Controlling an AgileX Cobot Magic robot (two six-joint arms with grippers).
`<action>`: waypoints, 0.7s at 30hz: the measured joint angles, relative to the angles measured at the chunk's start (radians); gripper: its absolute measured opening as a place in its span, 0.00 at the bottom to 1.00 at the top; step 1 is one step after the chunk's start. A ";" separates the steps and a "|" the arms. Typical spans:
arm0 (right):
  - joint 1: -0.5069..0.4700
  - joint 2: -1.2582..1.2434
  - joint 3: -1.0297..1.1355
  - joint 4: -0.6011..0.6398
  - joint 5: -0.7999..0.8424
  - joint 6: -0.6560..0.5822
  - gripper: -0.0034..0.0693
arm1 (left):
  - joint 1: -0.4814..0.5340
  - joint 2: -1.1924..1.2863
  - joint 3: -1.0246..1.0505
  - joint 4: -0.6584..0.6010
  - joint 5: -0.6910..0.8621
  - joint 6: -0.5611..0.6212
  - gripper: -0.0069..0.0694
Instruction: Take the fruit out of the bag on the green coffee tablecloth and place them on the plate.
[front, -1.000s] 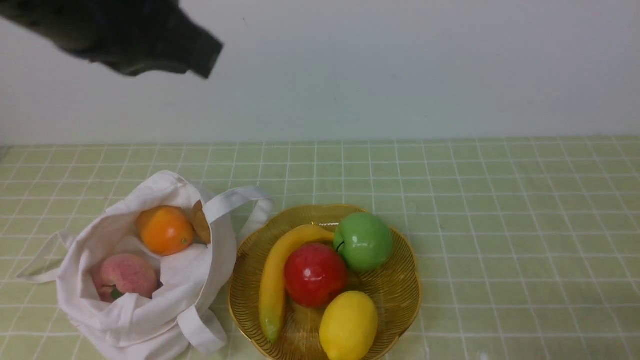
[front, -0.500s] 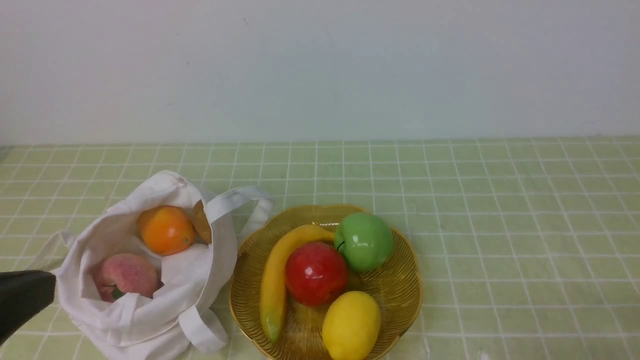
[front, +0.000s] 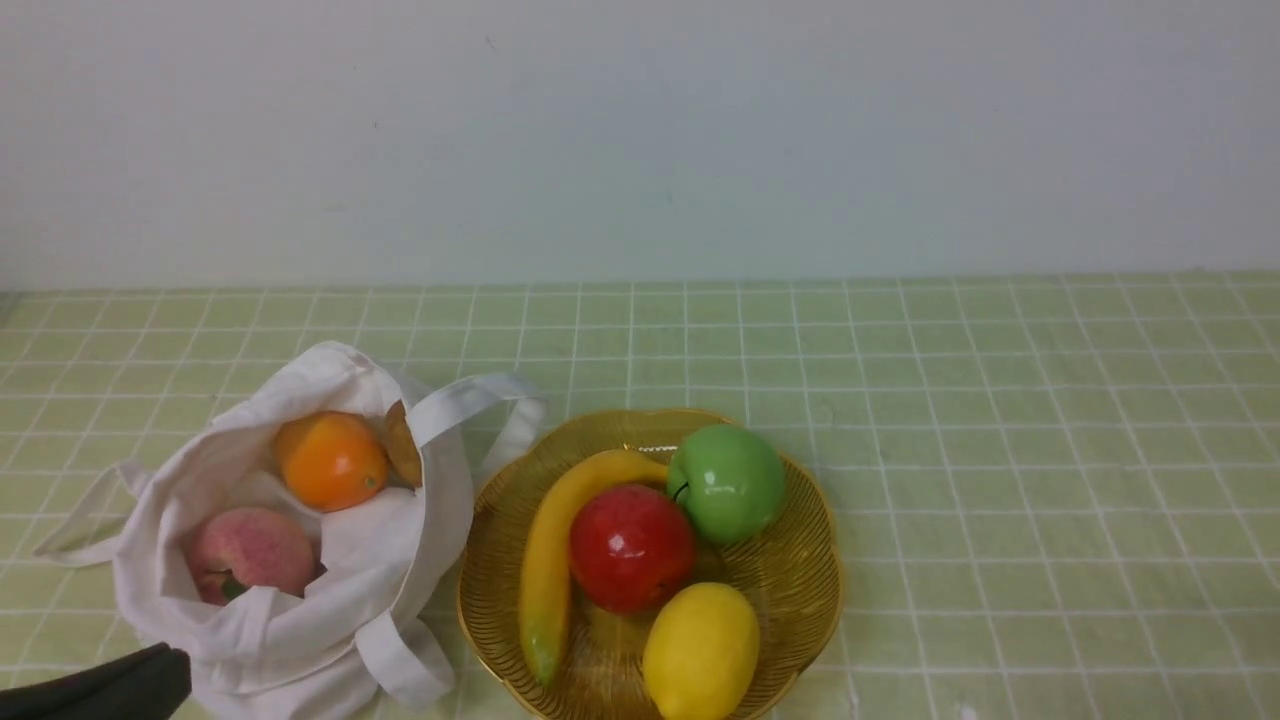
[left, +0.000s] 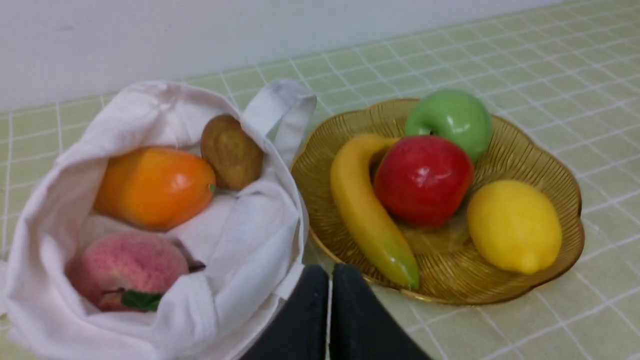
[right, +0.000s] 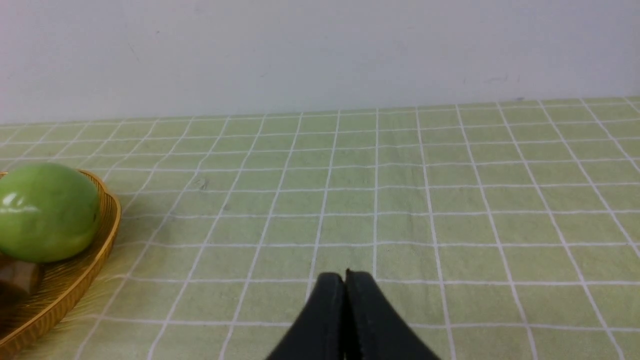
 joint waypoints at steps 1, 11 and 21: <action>0.000 0.000 0.000 0.000 0.000 0.000 0.03 | 0.000 0.000 0.009 0.001 -0.001 0.000 0.08; 0.000 0.000 0.000 0.000 0.000 0.000 0.03 | 0.000 0.000 0.028 -0.001 0.000 0.001 0.08; 0.000 0.000 0.000 0.000 0.000 0.000 0.03 | 0.138 -0.155 0.123 -0.111 -0.023 0.063 0.08</action>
